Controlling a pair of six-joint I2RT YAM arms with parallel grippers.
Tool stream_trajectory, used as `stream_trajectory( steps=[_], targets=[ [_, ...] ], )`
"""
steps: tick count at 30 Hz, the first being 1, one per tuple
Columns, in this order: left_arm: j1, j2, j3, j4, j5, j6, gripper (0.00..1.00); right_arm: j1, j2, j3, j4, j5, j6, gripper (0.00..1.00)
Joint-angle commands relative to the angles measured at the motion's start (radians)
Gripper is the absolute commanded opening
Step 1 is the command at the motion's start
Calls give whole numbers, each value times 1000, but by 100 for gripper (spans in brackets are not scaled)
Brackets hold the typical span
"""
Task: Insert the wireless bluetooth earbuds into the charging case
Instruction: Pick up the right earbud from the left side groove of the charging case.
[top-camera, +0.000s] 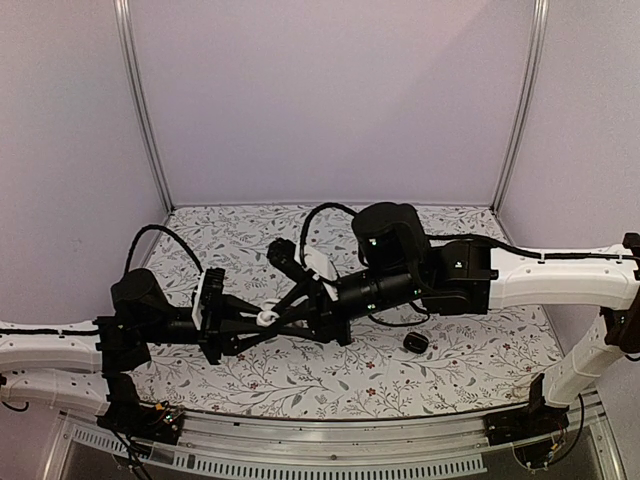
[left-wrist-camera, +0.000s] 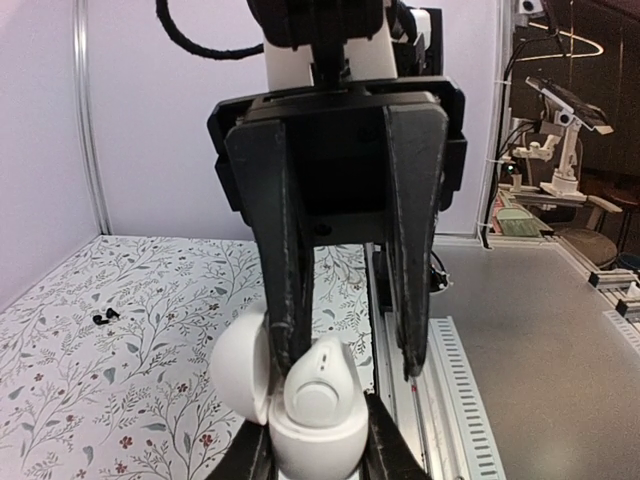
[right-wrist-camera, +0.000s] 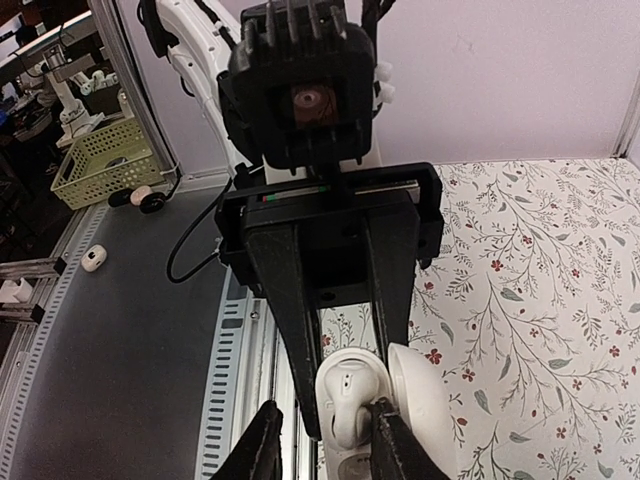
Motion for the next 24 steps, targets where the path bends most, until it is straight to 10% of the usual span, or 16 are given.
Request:
stream_trajectory(
  steps=[1,24],
  targets=[
    [-3,10,27,47,33,11,0,-15,4,24,33,25,17,30],
    [-5,21,36,25,23,18,0,-15,36,60,6,74,31,11]
  ],
)
